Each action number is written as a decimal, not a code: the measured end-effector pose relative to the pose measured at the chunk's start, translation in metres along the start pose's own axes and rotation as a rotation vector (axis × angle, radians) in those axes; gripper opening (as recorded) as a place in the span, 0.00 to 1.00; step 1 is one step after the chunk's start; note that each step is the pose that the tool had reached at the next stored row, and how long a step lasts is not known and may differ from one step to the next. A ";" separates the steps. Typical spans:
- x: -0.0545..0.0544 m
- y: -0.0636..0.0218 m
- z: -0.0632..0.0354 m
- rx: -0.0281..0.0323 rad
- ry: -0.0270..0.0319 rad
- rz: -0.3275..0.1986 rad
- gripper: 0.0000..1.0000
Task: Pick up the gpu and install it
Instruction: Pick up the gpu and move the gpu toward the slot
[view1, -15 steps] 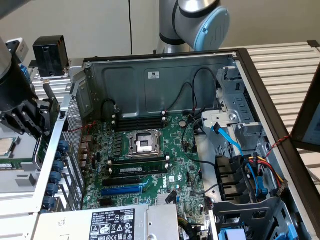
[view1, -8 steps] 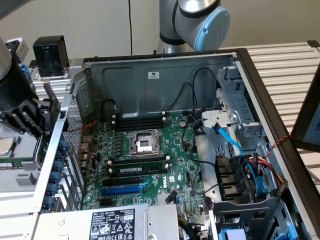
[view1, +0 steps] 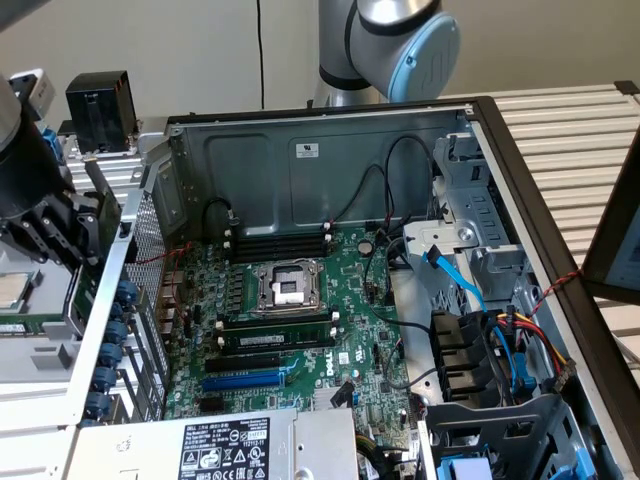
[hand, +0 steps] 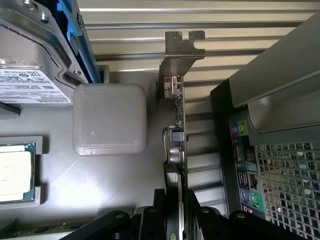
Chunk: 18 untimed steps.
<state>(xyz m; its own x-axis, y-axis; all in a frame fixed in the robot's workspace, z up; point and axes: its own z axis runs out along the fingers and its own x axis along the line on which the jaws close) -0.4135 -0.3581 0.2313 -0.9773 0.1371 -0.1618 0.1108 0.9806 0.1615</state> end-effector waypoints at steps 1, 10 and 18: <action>0.000 0.0001 -0.0009 -0.0002 0.0003 0.000 0.27; -0.003 0.0024 -0.0149 -0.0036 0.0068 0.002 0.27; -0.006 0.0054 -0.0333 -0.0082 0.0120 0.003 0.27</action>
<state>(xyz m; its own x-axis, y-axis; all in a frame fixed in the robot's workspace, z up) -0.4134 -0.3582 0.2655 -0.9790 0.1385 -0.1497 0.1125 0.9790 0.1700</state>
